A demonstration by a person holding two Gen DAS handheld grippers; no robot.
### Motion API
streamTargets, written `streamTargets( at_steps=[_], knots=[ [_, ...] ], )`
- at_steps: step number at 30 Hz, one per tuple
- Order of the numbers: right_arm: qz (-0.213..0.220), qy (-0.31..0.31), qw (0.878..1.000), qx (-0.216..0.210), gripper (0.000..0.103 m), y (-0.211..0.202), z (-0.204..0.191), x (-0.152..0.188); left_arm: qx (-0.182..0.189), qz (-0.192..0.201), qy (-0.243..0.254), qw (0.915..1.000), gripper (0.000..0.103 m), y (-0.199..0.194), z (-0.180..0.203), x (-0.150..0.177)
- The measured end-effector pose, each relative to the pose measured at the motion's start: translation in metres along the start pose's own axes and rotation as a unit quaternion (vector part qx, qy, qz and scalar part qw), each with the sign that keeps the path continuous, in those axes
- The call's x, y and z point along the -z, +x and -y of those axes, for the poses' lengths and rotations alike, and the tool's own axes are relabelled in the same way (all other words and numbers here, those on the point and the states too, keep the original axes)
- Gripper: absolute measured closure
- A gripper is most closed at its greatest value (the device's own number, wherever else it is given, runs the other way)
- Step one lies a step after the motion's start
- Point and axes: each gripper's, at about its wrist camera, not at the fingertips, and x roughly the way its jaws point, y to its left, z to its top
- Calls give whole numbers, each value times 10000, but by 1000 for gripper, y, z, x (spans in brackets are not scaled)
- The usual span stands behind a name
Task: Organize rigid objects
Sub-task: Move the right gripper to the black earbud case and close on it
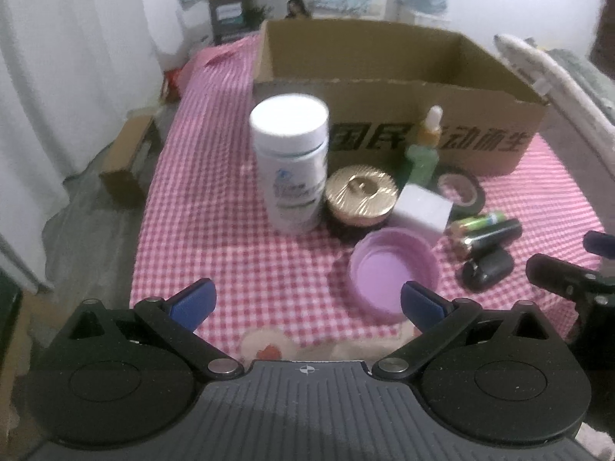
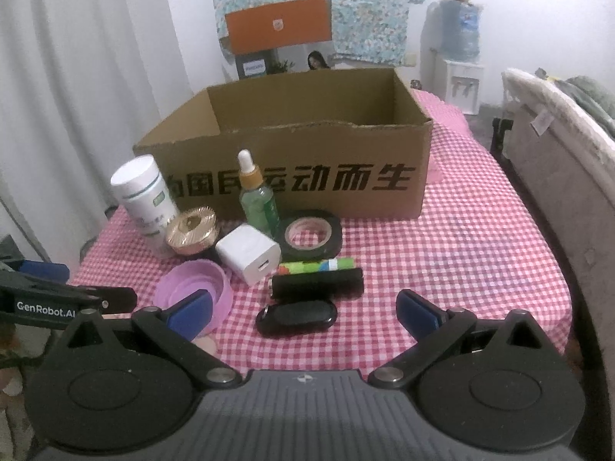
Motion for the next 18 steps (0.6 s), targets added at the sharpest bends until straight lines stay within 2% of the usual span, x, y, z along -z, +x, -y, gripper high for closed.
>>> streamTargets(
  at_steps=[4, 6, 11, 14, 18],
  knots=[
    [190, 181, 9996, -72, 0, -5, 12, 0, 351, 422, 196, 9983, 0, -4, 5, -3],
    [244, 292, 9992, -103, 0, -6, 20, 0, 619, 664, 290, 9954, 0, -8, 8, -5],
    [338, 748, 9961, -327, 3, -9, 43, 0, 978, 1061, 753, 9867, 0, -15, 26, -14],
    [335, 1018, 9930, -501, 7, -10, 54, 1, 1195, 1113, 957, 9819, 2, -15, 35, -16],
    [276, 1286, 9884, -756, 15, -9, 62, 2, 1517, 973, 1270, 9754, 11, -9, 48, -16]
  ],
)
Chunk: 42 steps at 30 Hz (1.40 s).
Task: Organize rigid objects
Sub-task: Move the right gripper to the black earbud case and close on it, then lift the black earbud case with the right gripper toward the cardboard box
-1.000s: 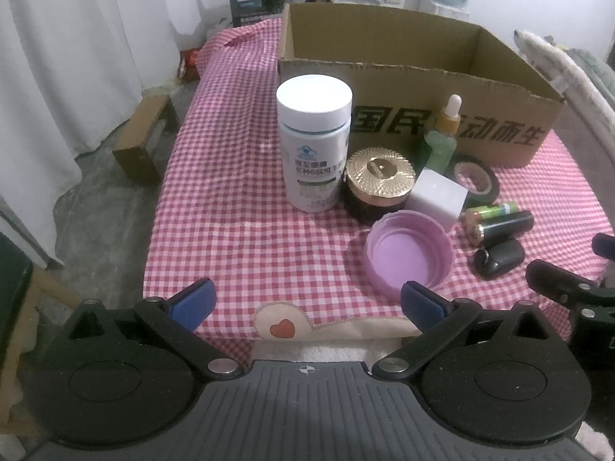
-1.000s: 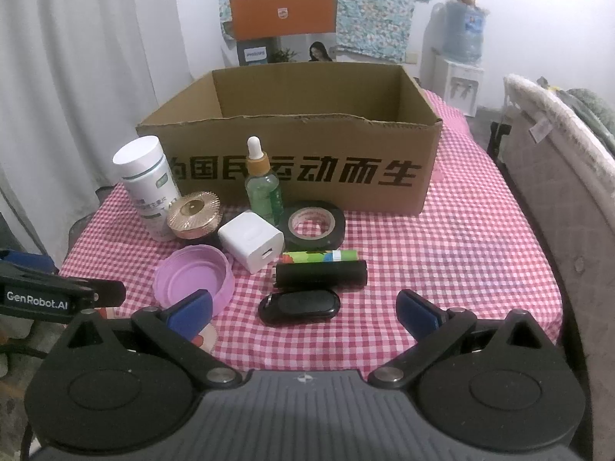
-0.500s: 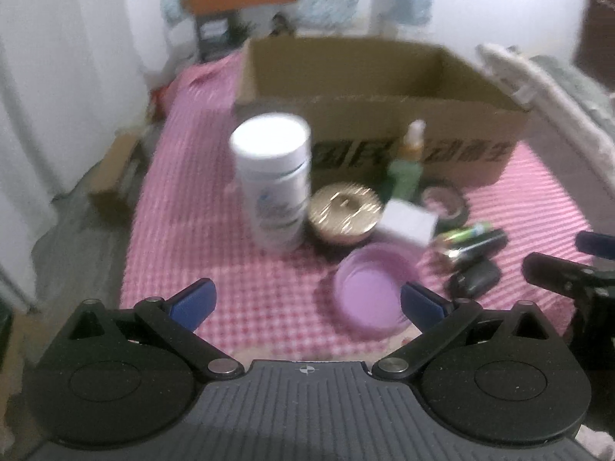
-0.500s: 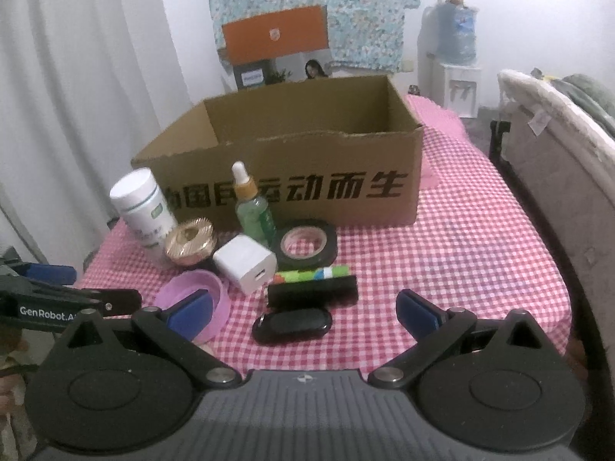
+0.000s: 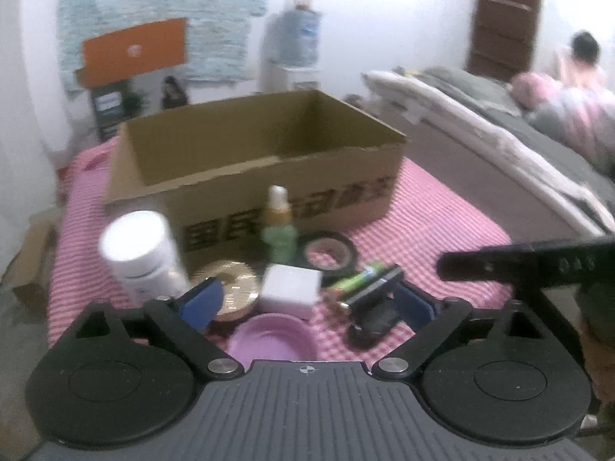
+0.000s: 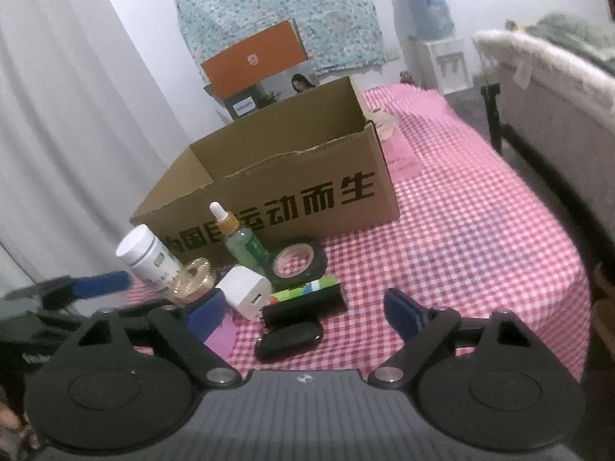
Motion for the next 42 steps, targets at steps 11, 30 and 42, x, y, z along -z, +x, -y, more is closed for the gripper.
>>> streamTargets(
  at_steps=[11, 30, 42],
  knots=[
    [-860, 1215, 9862, -719, 38, 26, 28, -3, 435, -689, 1128, 9903, 45, 33, 43, 8],
    [-1443, 1531, 9741, -834, 68, 75, 38, 9, 392, -1455, 913, 9844, 68, 78, 45, 12],
    [-1292, 1769, 9707, -988, 73, 81, 43, 14, 358, -1510, 667, 9856, 76, 84, 44, 11]
  ],
)
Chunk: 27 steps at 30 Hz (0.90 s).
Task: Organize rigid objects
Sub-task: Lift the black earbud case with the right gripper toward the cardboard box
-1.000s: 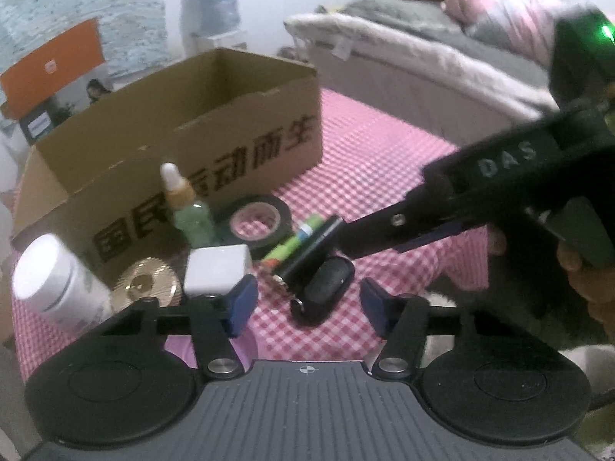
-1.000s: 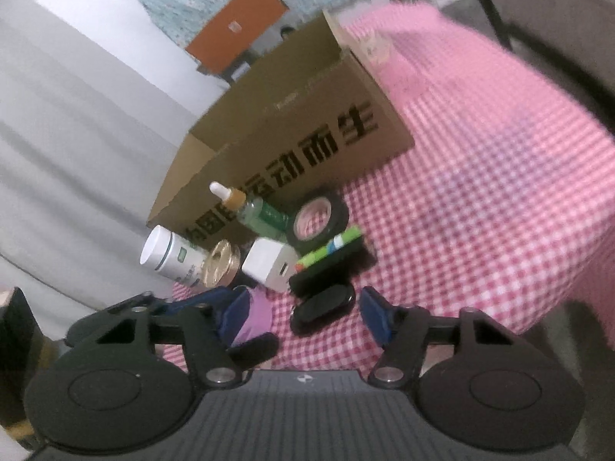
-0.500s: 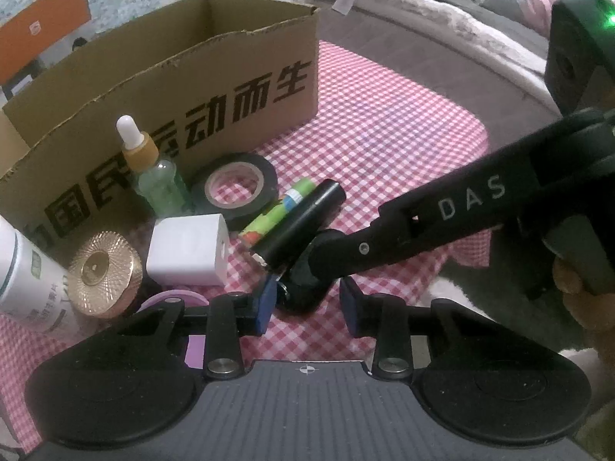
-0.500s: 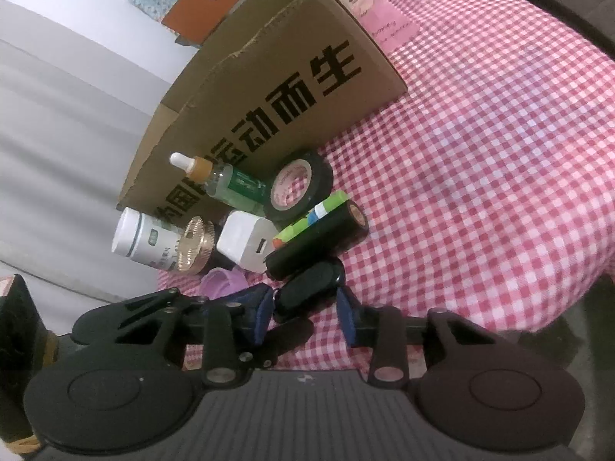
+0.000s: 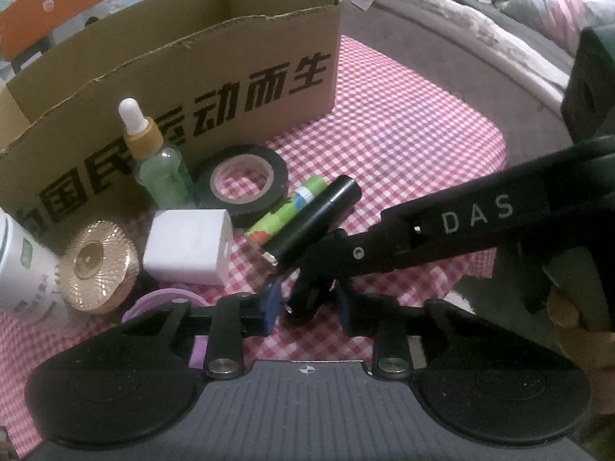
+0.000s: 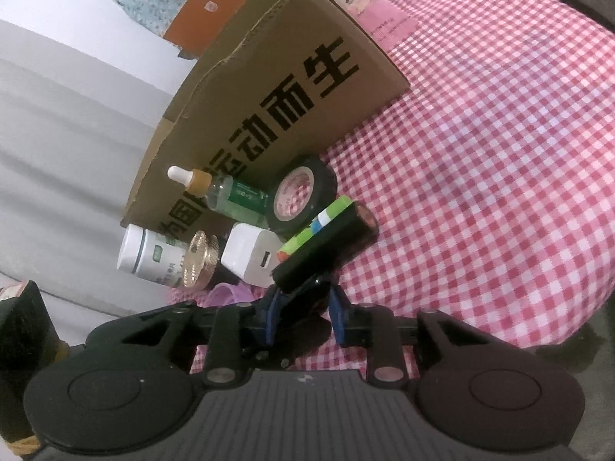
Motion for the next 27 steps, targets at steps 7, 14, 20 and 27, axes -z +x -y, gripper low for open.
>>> streamTargets(
  at_steps=[7, 14, 20, 27],
  knots=[
    [19, 2, 10000, -37, 75, 2, -4, 5, 60, 85, 59, 9999, 84, -8, 3, 2],
    [95, -112, 9999, -42, 77, 1, -11, 8, 45, 191, 34, 9998, 86, -13, 3, 3],
    [197, -228, 9995, -67, 78, -7, -20, 11, 30, 344, 34, 9994, 86, -23, 4, 4],
    [341, -491, 9982, -87, 78, -20, -39, 14, -55, 641, 59, 9979, 87, -44, 4, 6]
  ],
)
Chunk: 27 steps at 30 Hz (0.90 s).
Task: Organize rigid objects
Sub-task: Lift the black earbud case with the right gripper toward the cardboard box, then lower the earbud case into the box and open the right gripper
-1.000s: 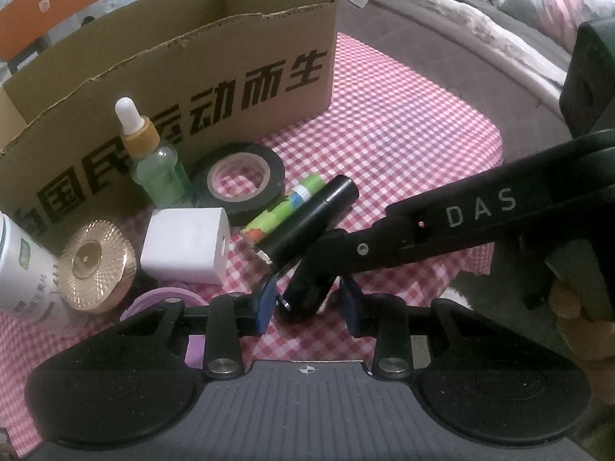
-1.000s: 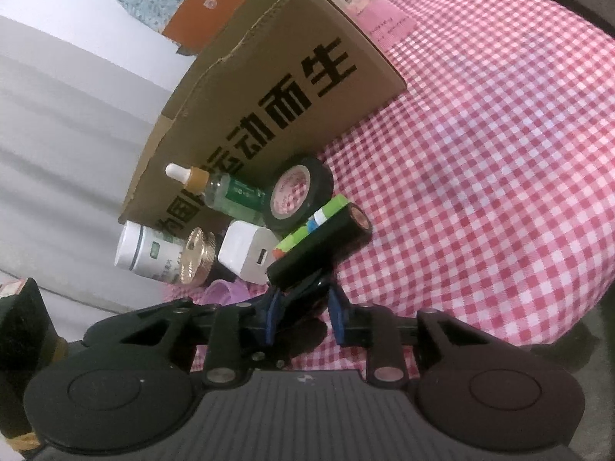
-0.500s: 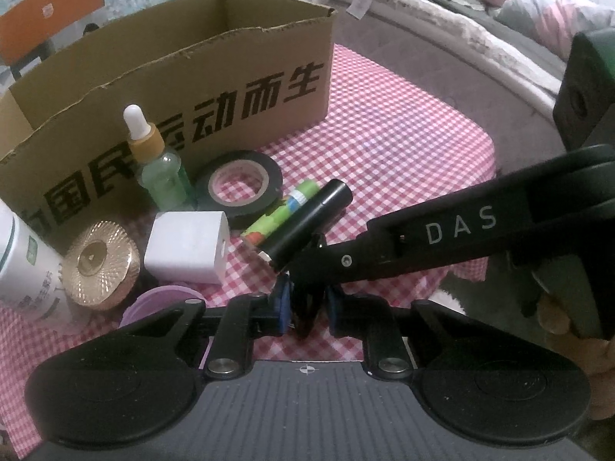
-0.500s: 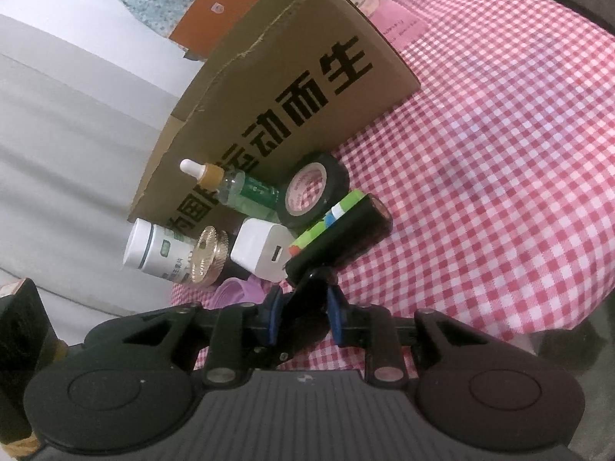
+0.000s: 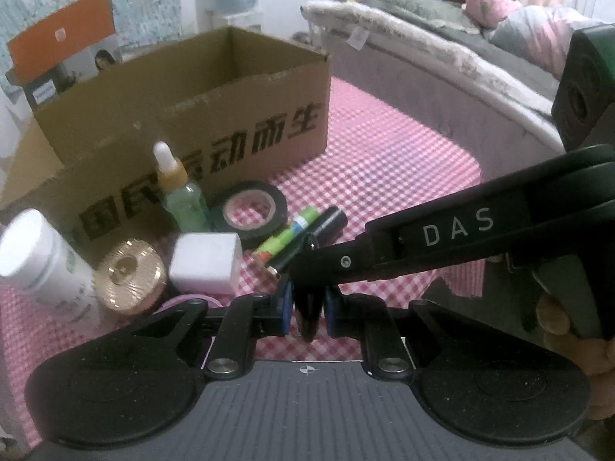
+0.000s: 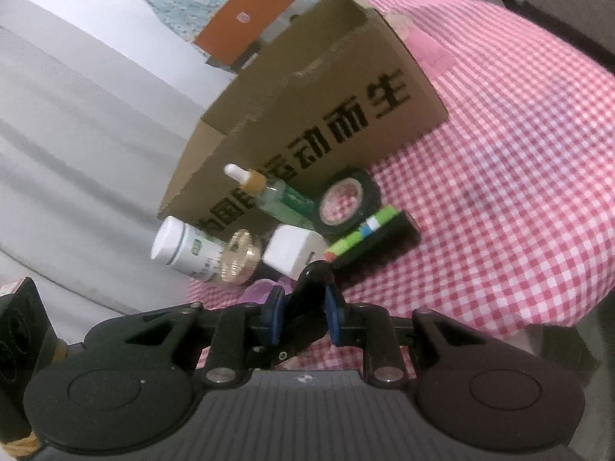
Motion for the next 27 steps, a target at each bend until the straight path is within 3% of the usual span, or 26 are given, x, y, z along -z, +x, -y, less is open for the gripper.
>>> streamTargets(
  at_steps=[7, 15, 21, 27],
  knots=[
    [277, -615, 9976, -176, 78, -16, -44, -12, -238, 580, -48, 9980, 87, -42, -14, -13],
    [413, -1337, 9882, -619, 78, -5, -104, -56, -712, 1065, -189, 9916, 87, -73, -53, -48],
    [158, -1524, 9846, -845, 78, 36, -132, -106, -843, 929, -433, 9912, 87, -65, -99, -83],
    [-474, -1234, 9871, -908, 79, 101, -132, -165, -936, 344, -659, 9928, 87, -26, -151, -115]
  ],
)
